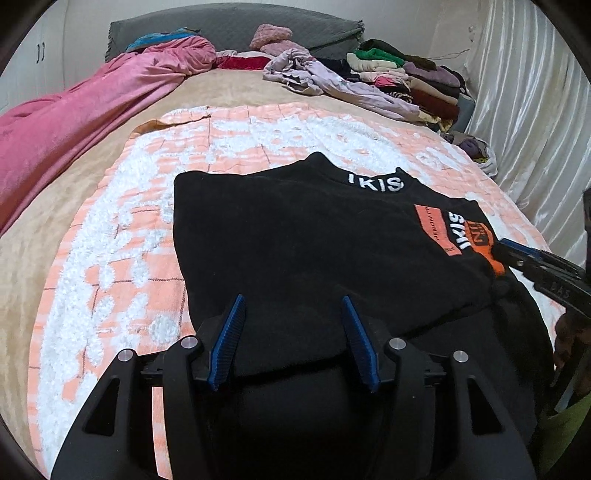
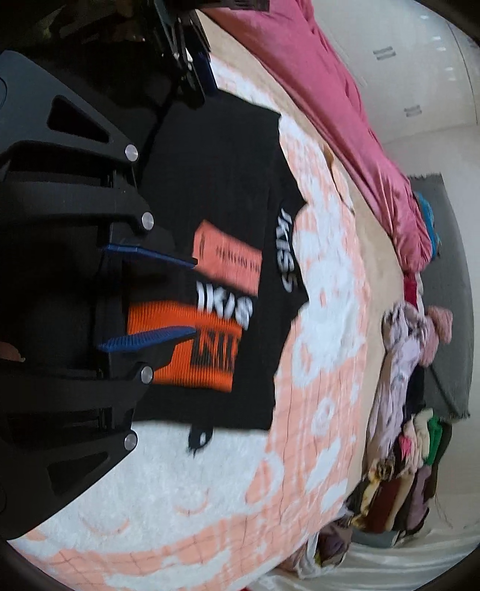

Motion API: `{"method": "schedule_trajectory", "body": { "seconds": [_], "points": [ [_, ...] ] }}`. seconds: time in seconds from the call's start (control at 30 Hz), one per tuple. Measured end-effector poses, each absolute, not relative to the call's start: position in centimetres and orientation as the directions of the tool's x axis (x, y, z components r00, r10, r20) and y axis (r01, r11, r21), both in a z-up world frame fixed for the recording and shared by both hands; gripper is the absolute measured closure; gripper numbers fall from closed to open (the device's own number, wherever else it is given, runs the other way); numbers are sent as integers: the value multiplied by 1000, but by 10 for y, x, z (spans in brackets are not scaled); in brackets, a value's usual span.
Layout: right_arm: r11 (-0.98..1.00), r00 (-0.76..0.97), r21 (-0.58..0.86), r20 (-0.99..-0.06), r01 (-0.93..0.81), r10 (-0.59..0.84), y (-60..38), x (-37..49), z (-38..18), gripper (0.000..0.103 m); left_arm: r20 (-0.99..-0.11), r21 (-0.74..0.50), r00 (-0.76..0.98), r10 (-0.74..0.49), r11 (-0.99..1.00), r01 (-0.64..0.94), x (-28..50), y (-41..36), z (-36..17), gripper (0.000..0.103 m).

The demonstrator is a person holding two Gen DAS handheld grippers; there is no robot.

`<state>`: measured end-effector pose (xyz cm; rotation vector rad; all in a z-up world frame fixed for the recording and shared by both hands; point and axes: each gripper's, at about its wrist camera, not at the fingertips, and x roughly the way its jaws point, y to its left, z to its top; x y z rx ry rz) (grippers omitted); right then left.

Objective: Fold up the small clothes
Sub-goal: 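Release the cuffs and smooth the folded sweatshirt with both tools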

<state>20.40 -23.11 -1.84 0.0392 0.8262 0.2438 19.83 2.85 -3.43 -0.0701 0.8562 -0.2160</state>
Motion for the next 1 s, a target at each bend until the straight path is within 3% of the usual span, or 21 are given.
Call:
{"method": "schedule_trajectory", "body": {
  "seconds": [0.2,0.47,0.6,1.0],
  "points": [
    [962,616,124,-746,-244,252,-208,207,-30,70,-760,-92,624,-180,981,171,193,24,-38,49],
    [964,590,134,-768,-230,248,-206,208,-45,68,-757,-114,623,-197,979,170,193,28,-38,48],
    [962,605,153,-752,-227,262,-207,202,-39,58,-747,-136,629,-215,976,172,188,31,-33,48],
    [967,643,170,-723,-189,253,-209,180,-23,22,-722,-146,658,-214,977,157,177,40,-19,16]
  ]
}}
